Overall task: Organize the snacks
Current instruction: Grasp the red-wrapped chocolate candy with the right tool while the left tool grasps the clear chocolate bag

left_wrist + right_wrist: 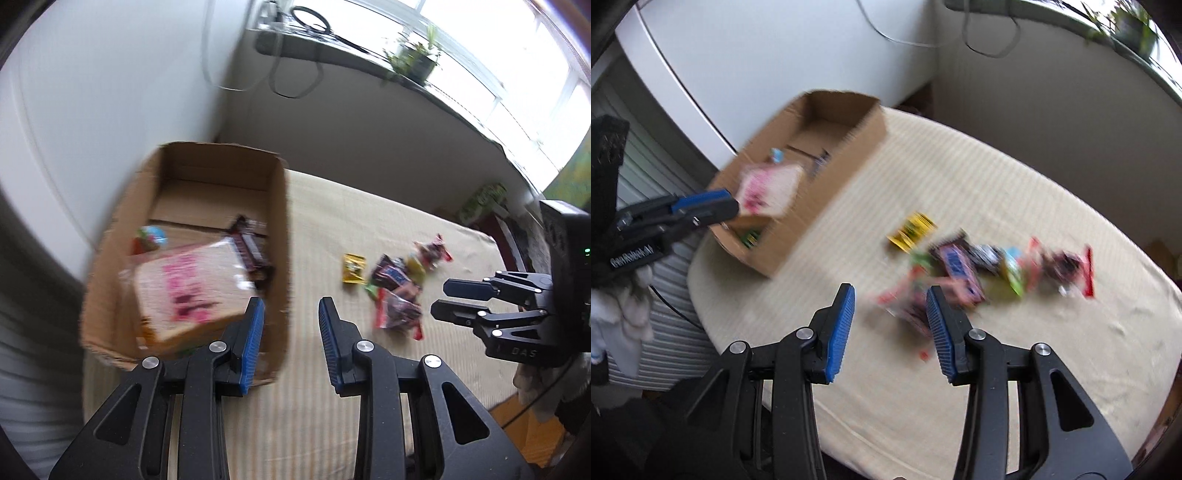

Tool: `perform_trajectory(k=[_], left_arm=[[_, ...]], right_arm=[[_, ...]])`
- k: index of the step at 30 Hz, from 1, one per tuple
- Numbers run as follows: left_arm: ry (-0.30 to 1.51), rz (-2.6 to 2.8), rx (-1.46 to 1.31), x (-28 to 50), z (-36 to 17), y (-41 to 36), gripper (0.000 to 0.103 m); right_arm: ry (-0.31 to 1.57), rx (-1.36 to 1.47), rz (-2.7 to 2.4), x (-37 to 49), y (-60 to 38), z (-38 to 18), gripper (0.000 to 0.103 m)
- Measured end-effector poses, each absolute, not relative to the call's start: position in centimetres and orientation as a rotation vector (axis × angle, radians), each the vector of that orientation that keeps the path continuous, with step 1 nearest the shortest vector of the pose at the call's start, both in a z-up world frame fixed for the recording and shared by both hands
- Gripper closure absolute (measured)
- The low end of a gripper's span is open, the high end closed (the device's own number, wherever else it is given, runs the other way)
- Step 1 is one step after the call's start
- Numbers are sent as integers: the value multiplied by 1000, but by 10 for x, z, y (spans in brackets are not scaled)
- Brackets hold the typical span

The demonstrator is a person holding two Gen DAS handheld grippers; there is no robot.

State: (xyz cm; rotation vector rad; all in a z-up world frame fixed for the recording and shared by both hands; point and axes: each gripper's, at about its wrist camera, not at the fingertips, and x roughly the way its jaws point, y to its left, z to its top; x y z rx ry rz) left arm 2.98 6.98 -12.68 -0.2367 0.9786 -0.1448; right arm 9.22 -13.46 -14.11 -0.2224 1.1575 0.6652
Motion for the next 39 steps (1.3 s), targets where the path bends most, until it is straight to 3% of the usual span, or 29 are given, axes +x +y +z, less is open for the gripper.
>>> perform_trajectory(k=[9, 27, 39], left_arm=[[1044, -275, -212, 42, -140, 18, 74], [1227, -389, -432, 65, -173, -48, 73], [1295, -267, -554, 88, -190, -41, 73]], right_arm=[[1226, -176, 614, 99, -180, -162, 61], [1240, -16, 341, 177, -275, -174, 61], [1386, 390, 197, 204, -282, -193, 61]])
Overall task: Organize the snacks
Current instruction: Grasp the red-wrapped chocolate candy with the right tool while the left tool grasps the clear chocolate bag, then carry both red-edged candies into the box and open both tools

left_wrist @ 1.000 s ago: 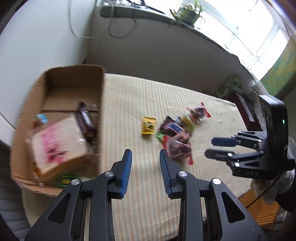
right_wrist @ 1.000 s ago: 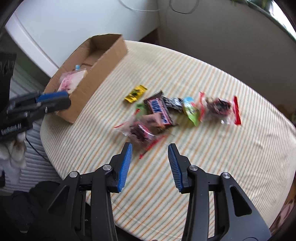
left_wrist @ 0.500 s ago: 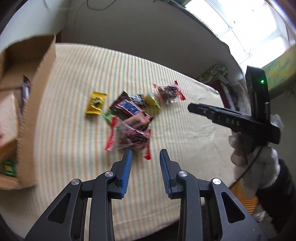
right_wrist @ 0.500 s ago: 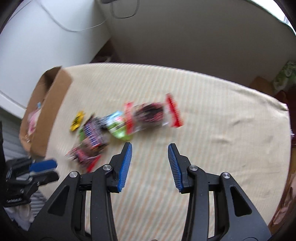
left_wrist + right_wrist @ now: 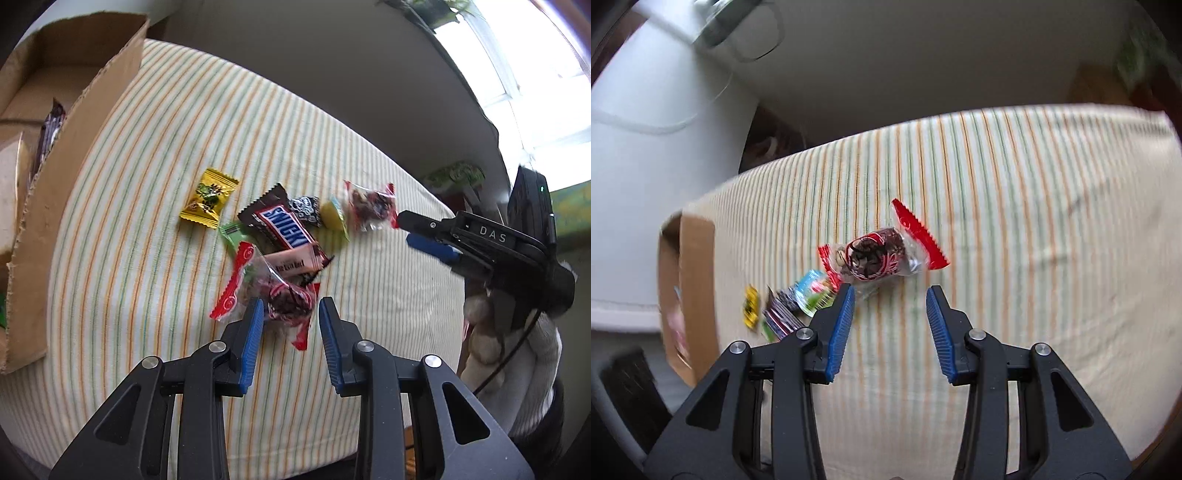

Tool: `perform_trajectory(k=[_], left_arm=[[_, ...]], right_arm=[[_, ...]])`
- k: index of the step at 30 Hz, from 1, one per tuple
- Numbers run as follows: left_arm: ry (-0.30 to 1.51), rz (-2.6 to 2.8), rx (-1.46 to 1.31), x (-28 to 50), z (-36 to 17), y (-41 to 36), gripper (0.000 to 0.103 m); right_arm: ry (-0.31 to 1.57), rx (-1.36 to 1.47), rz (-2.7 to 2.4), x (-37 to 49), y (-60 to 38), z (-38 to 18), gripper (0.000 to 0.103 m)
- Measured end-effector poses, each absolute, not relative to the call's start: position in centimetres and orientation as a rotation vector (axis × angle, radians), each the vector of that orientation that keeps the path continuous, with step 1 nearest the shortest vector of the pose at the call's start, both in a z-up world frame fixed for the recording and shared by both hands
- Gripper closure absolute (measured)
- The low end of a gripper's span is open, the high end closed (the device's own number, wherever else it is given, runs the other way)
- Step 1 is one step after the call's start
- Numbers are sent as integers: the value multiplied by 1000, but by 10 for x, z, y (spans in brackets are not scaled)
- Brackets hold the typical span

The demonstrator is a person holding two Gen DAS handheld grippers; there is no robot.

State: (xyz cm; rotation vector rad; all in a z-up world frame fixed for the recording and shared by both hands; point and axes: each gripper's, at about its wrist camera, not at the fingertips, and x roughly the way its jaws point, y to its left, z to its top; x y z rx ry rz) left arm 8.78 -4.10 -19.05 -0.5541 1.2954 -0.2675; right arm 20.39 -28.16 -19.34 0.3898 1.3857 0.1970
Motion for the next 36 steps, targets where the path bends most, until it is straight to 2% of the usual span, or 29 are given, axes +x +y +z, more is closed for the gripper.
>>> perform_trajectory(k=[10, 17, 23, 28, 36], left_arm=[[1307, -233, -492, 92, -195, -52, 73], [1296, -210, -501, 79, -191, -40, 73], [1346, -199, -555, 74, -199, -39, 73], [1350, -145, -610, 88, -203, -40, 73], [1322, -153, -433, 105, -202, -73, 73]], right_arm=[[1393, 550, 4, 231, -273, -209, 61], [1475, 435, -5, 248, -244, -233, 61], [1463, 275, 71, 241, -222, -233, 61], [1466, 287, 89, 231, -229, -233, 61], [1457, 266, 115, 218, -250, -233, 61]])
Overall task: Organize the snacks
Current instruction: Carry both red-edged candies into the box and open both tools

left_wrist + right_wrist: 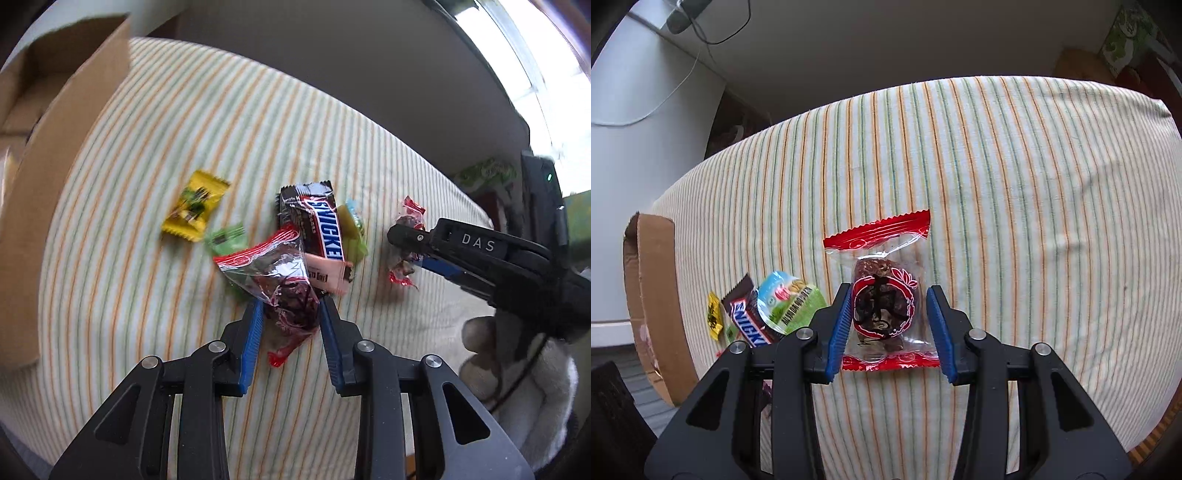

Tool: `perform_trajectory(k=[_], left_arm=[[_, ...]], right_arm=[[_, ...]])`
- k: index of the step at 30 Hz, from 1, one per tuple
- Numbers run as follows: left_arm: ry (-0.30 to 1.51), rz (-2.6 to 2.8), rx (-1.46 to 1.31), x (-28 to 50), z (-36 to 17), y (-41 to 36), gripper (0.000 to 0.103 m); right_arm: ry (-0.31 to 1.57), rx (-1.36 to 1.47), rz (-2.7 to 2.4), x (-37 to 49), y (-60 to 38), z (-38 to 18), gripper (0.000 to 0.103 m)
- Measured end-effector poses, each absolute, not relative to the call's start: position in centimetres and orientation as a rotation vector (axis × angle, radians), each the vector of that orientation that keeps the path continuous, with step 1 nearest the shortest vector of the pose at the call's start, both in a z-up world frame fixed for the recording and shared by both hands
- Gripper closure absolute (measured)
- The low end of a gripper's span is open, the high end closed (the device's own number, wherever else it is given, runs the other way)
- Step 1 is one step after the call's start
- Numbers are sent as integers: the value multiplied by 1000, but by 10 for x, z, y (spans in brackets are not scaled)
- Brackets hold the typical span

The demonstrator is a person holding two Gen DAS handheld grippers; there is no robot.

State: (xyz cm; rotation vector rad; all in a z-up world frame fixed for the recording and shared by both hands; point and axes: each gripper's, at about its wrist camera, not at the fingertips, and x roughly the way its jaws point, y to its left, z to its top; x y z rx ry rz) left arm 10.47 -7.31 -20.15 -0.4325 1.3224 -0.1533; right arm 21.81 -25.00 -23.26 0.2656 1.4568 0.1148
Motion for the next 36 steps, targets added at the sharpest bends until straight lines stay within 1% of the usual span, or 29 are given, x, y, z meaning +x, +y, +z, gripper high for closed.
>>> perform_trajectory(k=[1, 5, 10, 15, 16, 24, 28, 36], left_arm=[[1312, -149, -410, 106, -202, -76, 70], [1306, -145, -374, 108, -205, -83, 66], [1299, -169, -415, 111, -207, -76, 67], [1290, -221, -370, 113, -206, -82, 68], [1287, -224, -368, 113, -206, -87, 69], [1258, -229, -403, 96, -198, -62, 70], [1240, -225, -395, 87, -190, -50, 70], [1181, -215, -393, 79, -168, -33, 70]], right_arm=[[1455, 253, 118, 215, -252, -232, 61], [1452, 213, 134, 218, -240, -233, 61], [1449, 139, 158, 215, -224, -234, 61], [1441, 71, 179, 207, -208, -235, 65], [1439, 72, 181, 203, -207, -235, 68], [1414, 142, 180, 181, -241, -228, 69], [1397, 134, 177, 169, -254, -222, 69], [1348, 116, 202, 167, -245, -196, 69]])
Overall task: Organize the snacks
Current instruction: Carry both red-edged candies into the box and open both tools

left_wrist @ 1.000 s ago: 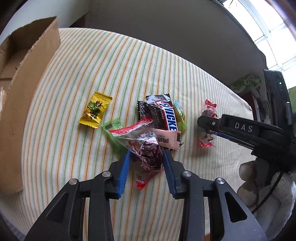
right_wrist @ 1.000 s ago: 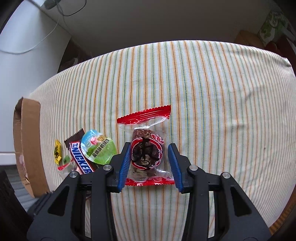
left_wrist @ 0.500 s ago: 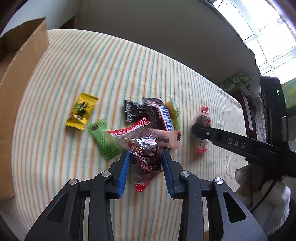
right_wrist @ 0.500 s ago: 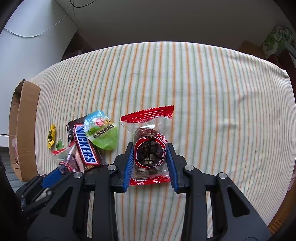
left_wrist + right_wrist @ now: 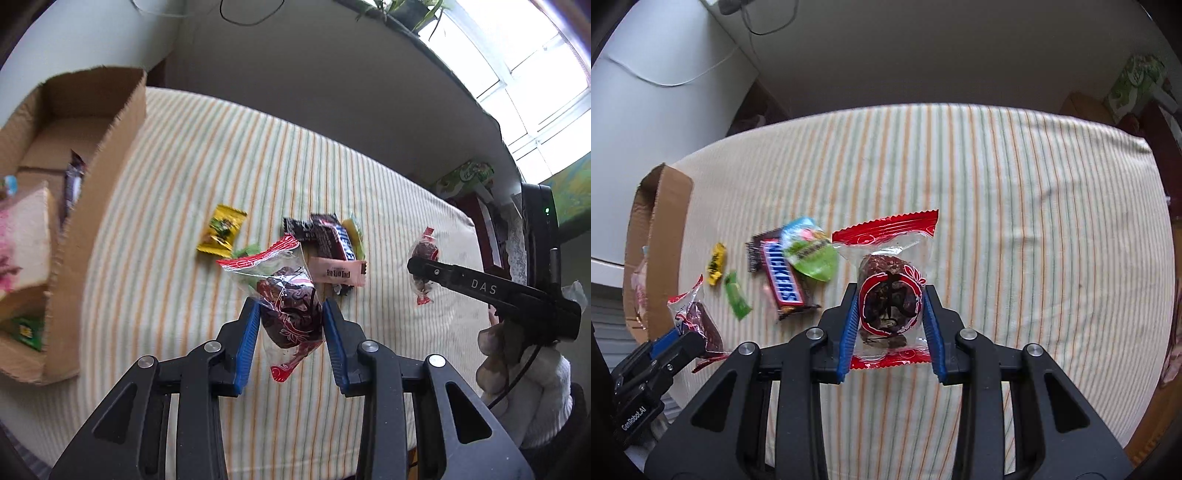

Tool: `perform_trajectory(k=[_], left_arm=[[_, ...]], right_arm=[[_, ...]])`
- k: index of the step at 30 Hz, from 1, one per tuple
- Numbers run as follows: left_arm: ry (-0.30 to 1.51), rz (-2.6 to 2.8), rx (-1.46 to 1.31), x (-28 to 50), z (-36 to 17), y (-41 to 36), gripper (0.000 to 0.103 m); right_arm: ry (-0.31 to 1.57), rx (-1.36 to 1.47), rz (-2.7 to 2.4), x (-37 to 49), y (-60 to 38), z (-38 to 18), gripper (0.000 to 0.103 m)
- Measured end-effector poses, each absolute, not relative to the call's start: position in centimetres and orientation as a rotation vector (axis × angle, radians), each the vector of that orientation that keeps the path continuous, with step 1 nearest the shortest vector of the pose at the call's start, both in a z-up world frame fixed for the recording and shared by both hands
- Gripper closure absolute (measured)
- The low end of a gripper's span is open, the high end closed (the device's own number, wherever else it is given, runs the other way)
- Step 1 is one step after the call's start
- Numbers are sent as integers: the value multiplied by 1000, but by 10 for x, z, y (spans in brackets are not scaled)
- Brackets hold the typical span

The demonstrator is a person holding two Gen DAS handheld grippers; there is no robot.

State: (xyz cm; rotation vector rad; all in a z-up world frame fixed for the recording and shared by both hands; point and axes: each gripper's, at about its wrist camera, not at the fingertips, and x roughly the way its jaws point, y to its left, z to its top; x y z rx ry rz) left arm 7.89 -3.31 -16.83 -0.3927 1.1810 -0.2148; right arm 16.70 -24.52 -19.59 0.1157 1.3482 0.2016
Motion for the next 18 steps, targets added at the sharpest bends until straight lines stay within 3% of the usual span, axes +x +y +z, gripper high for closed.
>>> perform_trajectory(k=[18], left_arm=[[1022, -22, -385, 73, -122, 60, 70]], right_arm=[[1238, 0, 439, 183, -113, -130, 69]])
